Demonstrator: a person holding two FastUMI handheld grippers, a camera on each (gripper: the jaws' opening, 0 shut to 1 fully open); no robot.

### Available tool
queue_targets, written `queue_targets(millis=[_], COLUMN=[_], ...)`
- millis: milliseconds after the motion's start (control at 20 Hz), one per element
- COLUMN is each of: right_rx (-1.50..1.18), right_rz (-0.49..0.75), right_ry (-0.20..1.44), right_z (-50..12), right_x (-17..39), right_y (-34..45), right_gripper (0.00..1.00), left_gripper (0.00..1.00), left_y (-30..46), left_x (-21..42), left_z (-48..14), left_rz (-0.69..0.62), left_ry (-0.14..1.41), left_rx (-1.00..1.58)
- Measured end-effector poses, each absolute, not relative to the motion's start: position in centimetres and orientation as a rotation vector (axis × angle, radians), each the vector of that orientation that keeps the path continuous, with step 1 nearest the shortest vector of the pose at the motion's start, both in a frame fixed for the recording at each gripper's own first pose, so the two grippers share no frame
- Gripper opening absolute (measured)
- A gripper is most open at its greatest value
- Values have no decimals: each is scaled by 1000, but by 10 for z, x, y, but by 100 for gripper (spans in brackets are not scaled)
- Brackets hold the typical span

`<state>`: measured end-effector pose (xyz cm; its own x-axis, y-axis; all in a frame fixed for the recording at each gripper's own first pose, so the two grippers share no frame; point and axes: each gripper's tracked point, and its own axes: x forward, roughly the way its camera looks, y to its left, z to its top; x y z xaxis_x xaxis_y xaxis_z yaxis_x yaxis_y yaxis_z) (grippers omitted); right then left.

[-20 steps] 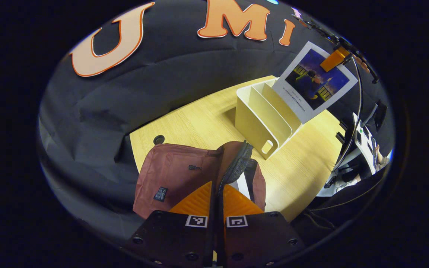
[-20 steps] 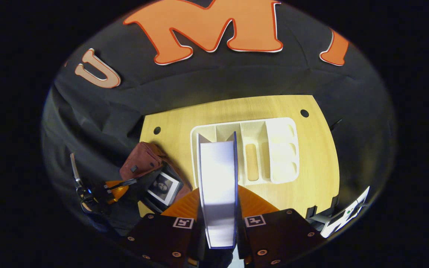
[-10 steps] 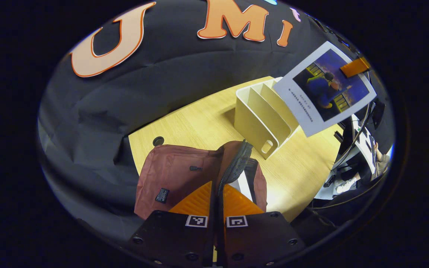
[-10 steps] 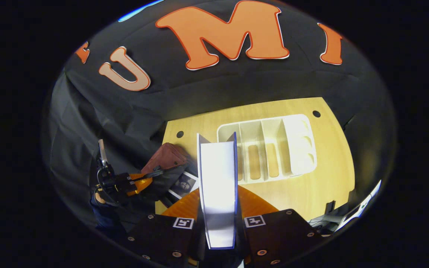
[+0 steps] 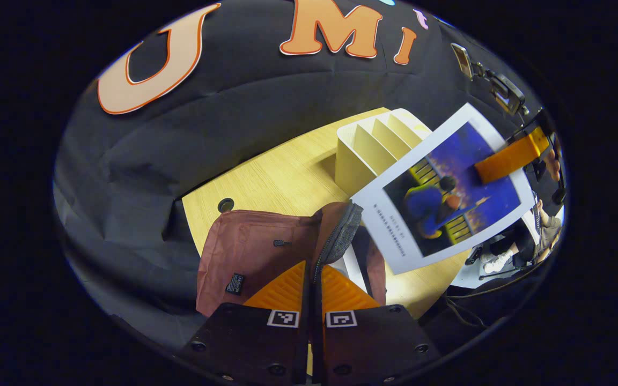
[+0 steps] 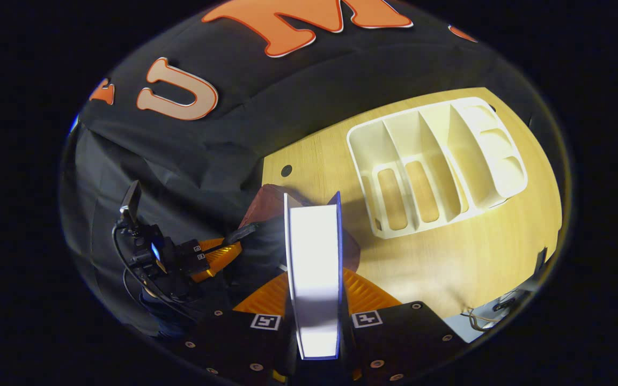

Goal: Open the schoolbag, grab two books from the bookshelf and put them into the schoolbag.

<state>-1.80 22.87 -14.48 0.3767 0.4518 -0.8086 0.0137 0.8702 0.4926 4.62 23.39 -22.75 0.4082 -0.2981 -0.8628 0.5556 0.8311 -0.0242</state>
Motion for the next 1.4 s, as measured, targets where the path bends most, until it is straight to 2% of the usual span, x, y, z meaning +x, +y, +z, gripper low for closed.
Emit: queue_targets(millis=[400, 800, 1400], right_rx=[640, 827, 1011], right_rz=[290, 304, 362], right_ry=[1211, 1188, 1155], right_z=[-208, -254, -280], right_x=[-16, -9, -18], right_y=[274, 312, 351], right_gripper=[33, 33, 33], left_gripper=[4, 5, 4], left_y=[233, 224, 200], left_x=[45, 39, 29], left_z=[-226, -220, -197], left_rz=[-550, -572, -634], left_ry=[1020, 1020, 986], left_rx=[294, 303, 360])
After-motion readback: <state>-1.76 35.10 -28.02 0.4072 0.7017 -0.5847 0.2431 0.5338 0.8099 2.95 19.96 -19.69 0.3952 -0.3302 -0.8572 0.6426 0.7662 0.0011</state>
